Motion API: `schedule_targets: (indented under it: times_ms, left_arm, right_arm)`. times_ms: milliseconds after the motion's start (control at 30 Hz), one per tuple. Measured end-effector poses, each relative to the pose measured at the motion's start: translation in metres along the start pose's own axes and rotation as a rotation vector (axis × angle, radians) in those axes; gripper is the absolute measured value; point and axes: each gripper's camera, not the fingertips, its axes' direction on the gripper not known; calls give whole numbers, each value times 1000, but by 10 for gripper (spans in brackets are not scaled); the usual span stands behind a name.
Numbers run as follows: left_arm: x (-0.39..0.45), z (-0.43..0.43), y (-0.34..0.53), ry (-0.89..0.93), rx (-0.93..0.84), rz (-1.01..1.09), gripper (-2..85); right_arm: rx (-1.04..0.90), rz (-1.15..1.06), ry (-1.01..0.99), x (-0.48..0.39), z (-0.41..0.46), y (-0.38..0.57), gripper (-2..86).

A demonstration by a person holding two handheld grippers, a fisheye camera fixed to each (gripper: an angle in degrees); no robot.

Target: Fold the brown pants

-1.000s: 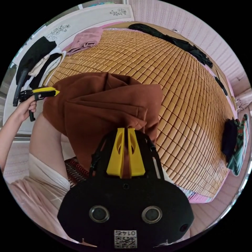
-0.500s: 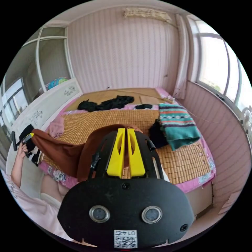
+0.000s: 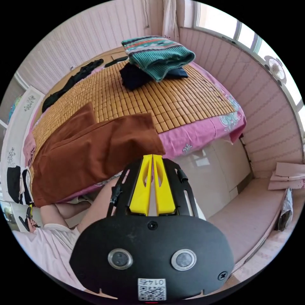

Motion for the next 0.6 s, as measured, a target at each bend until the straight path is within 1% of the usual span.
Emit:
schedule_targets:
  times_ms: [33, 100, 167, 200, 267, 300, 367, 467, 533, 567, 600]
  left_arm:
    - [0, -4, -1, -14, -5, 11, 54]
    - [0, -5, -5, -14, -32, 12, 81]
    - [-2, -2, -10, -5, -50, -4, 104]
    - [-4, 4, -14, 4, -72, -23, 118]
    - [-7, 16, -18, 26, -115, -38, 133]
    - [-6, 23, -20, 13, -130, -31, 135]
    - [-3, 33, -25, -30, -168, 2, 134]
    - [5, 51, -31, -131, -268, 98, 122]
    - [11, 63, -34, -193, -330, 158, 114]
    - [11, 65, -35, -200, -340, 163, 112]
    - [11, 69, -38, -203, -359, 164, 106]
  right_arm:
    - [-12, 7, 31, 0, 1, -1, 2]
    - [-8, -55, 90, -13, -5, -13, 20]
    - [75, -220, 132, -58, -15, -40, 64]
    - [96, -272, 132, -73, -17, -47, 73]
    - [174, -487, 102, -146, -20, -76, 114]
    - [186, -536, 88, -165, -19, -83, 123]
    - [192, -669, 50, -231, -11, -107, 153]
    - [147, -701, 46, -272, 14, -130, 164]
    - [94, -652, 102, -270, 44, -142, 163]
    - [19, -599, 162, -261, 70, -150, 161]
    - [-29, -572, 179, -255, 82, -153, 159]
